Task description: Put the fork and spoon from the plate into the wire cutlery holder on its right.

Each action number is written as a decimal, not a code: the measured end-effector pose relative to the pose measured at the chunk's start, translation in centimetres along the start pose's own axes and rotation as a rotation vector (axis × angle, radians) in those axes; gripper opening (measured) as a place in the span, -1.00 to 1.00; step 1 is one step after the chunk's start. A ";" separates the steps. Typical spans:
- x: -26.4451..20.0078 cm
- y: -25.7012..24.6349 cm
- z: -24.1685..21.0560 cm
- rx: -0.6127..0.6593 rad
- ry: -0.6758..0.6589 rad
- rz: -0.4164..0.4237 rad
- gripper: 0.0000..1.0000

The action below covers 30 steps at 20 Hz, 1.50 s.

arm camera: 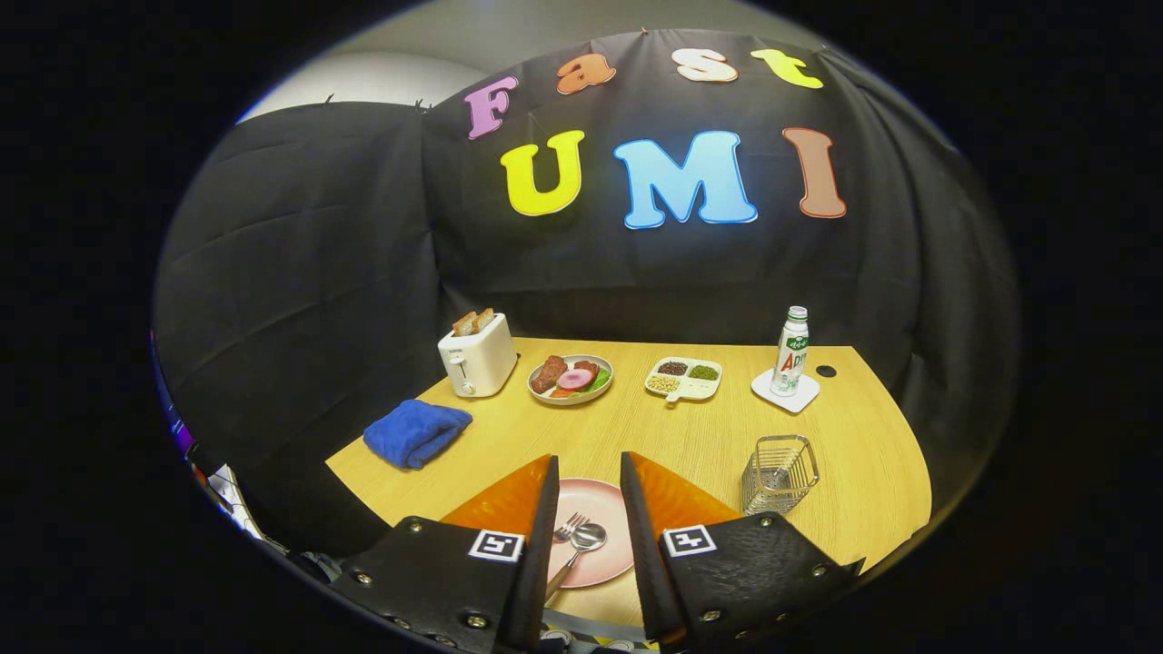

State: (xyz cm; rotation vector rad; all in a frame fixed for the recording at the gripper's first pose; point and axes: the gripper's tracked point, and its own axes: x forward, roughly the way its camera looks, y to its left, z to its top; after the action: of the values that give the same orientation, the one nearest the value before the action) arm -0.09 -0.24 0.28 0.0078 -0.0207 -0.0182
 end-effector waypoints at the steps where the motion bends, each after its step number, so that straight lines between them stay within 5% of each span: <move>1: 0.1 0.1 -0.3 -0.001 0.009 0.003 -0.17; 12: 1.5 1.4 -6.2 0.007 0.166 0.047 -0.17; 22: 1.7 3.8 -18.3 0.143 0.568 0.082 -0.17; 30: 1.8 5.0 -22.0 0.230 0.710 0.062 -0.17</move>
State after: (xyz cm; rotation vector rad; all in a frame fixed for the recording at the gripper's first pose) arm 2.27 4.88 -21.63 0.2430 0.6874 0.0501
